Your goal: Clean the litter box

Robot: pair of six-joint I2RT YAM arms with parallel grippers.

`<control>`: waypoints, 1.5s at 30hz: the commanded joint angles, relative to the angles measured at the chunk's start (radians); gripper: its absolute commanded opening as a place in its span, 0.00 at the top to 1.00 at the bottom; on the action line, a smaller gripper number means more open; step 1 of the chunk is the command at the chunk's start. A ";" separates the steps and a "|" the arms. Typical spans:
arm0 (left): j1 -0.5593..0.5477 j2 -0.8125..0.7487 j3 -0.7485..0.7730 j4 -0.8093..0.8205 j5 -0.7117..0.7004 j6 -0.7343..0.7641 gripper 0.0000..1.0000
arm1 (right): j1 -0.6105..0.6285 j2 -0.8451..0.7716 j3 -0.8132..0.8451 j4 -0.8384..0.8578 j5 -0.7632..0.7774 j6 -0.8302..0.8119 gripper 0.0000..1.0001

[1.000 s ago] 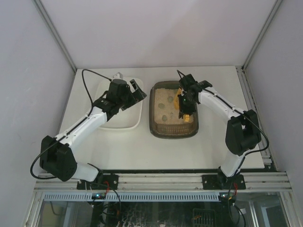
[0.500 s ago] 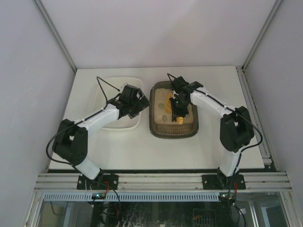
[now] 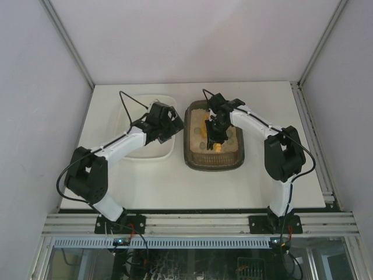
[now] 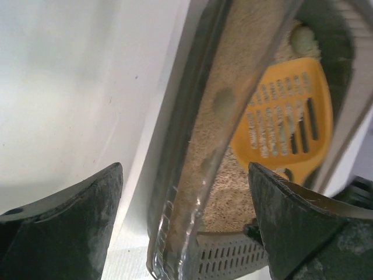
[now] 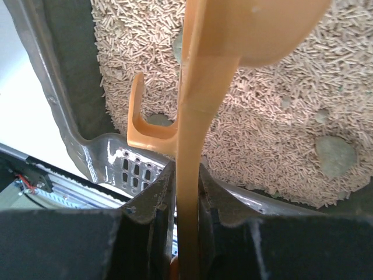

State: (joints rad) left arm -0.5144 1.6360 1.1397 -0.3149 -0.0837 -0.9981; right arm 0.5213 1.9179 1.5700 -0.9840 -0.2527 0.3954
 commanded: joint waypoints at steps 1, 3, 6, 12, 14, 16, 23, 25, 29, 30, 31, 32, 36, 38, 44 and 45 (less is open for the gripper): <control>0.056 -0.153 0.045 0.064 -0.015 0.085 0.09 | -0.003 0.026 0.024 0.079 -0.135 -0.022 1.00; 0.095 -0.206 0.029 0.069 -0.008 0.105 0.09 | -0.008 0.043 0.024 0.080 -0.173 -0.026 1.00; 0.163 -0.268 0.013 0.055 0.006 0.142 0.08 | -0.011 0.056 0.021 0.076 -0.221 -0.034 1.00; 0.272 -0.389 -0.063 0.049 0.044 0.198 0.08 | -0.010 0.046 0.013 0.029 -0.258 -0.048 1.00; 0.284 -0.418 -0.094 0.052 0.052 0.214 0.08 | -0.010 0.022 0.000 0.015 -0.262 -0.053 1.00; 0.284 -0.437 -0.126 0.064 0.068 0.223 0.08 | -0.012 -0.002 -0.014 0.014 -0.277 -0.055 1.00; 0.283 -0.419 -0.146 0.048 0.108 0.193 0.09 | -0.029 0.013 -0.015 0.032 -0.367 -0.051 1.00; 0.283 -0.418 -0.145 0.042 0.111 0.195 0.09 | -0.027 0.029 -0.015 0.036 -0.410 -0.060 1.00; 0.284 -0.424 -0.154 0.041 0.110 0.206 0.09 | -0.027 0.071 -0.013 0.053 -0.473 -0.067 1.00; 0.283 -0.424 -0.156 0.039 0.112 0.209 0.09 | -0.029 0.083 -0.013 0.061 -0.486 -0.066 1.00; 0.283 -0.425 -0.157 0.038 0.112 0.211 0.09 | -0.032 0.095 -0.014 0.070 -0.496 -0.065 1.00; 0.284 -0.426 -0.161 0.038 0.115 0.211 0.09 | -0.036 0.103 -0.018 0.085 -0.506 -0.061 1.00; 0.284 -0.427 -0.176 0.036 0.126 0.212 0.09 | -0.060 0.093 -0.091 0.207 -0.560 -0.030 1.00; 0.284 -0.428 -0.183 0.036 0.132 0.216 0.09 | -0.083 0.077 -0.148 0.281 -0.592 0.002 1.00; 0.283 -0.434 -0.193 0.034 0.141 0.219 0.09 | -0.165 -0.029 -0.345 0.513 -0.670 0.115 1.00; 0.284 -0.432 -0.192 0.032 0.144 0.219 0.09 | -0.174 -0.047 -0.374 0.534 -0.671 0.124 1.00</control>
State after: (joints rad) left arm -0.2314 1.2224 0.9630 -0.3023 0.0357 -0.8005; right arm 0.3771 1.9556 1.2865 -0.6224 -0.9173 0.4606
